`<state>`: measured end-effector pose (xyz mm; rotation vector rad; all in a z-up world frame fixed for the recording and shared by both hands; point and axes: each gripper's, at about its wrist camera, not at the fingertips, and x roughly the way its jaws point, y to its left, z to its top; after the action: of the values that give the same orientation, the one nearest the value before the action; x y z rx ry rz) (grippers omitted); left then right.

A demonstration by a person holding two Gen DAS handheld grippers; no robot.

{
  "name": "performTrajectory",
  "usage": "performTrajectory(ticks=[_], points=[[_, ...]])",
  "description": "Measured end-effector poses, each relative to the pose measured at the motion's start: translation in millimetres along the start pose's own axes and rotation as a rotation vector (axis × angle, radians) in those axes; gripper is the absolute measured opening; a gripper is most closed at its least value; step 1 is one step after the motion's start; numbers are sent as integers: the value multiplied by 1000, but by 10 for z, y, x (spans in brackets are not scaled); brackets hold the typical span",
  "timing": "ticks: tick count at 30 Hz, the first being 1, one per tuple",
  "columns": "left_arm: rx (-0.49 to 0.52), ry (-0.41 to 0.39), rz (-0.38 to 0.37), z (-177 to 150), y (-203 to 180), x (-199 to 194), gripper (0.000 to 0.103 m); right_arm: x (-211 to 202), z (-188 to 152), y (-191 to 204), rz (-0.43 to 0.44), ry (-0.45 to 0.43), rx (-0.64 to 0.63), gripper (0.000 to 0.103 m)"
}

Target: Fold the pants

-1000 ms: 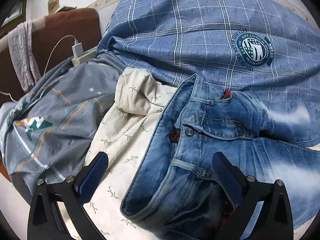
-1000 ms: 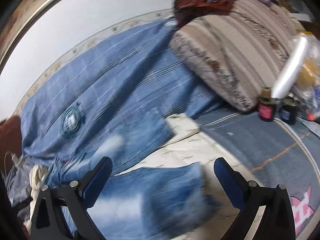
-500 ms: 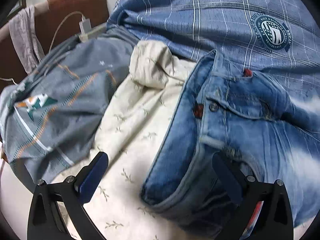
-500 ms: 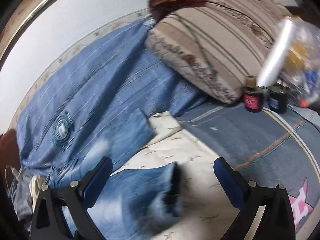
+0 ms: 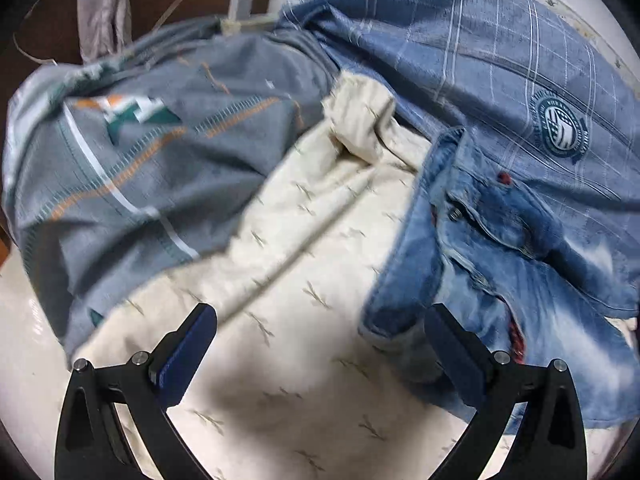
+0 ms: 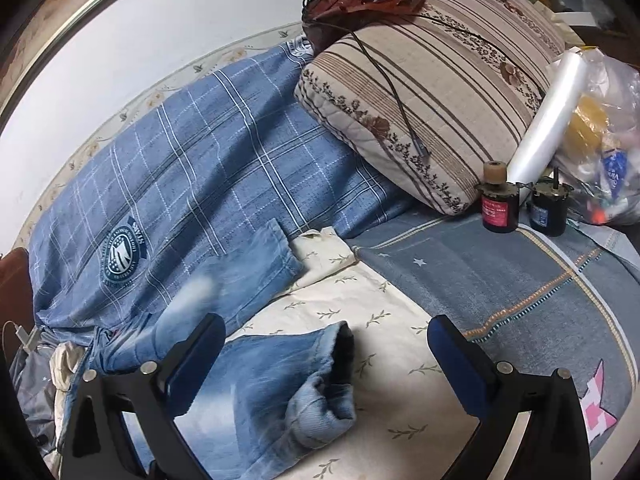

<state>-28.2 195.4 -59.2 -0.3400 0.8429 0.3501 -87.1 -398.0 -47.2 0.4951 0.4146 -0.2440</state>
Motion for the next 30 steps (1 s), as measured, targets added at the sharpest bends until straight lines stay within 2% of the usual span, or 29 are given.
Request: performTrajectory(ticks=[4,8,10,13,14,15,16,17,18,21,24,30], points=[[25,65,10,-72,-124,126,103,-12,6,18,5,-3,-2,102],[3,105,-103,-139,-197,179,103,7,13,3,-4,4,-6,102],[30,140,-98,-139,-267,262,103,17,18,-10,-4,8,4,102],[2,170,-118,-122,-306,392,102,15,17,7,1,6,11,102],[-10,186,-157,-123,-321,439,92,14,14,21,-2,5,6,102],[-14,199,-178,-121,-325,468,76,14,10,37,-4,4,-1,102],[-12,192,-183,-120,-345,472,72,14,5,46,-4,5,-5,102],[0,171,-210,-115,-372,444,55,15,6,48,-4,5,-8,102],[6,166,-233,-120,-393,437,42,13,3,52,-3,4,-11,101],[26,141,-284,-144,-432,380,26,14,5,36,-6,4,-10,97],[24,113,-326,-153,-403,285,18,25,9,-24,-17,4,13,94],[-5,75,-342,-116,-206,79,16,19,27,-155,-44,0,45,94]])
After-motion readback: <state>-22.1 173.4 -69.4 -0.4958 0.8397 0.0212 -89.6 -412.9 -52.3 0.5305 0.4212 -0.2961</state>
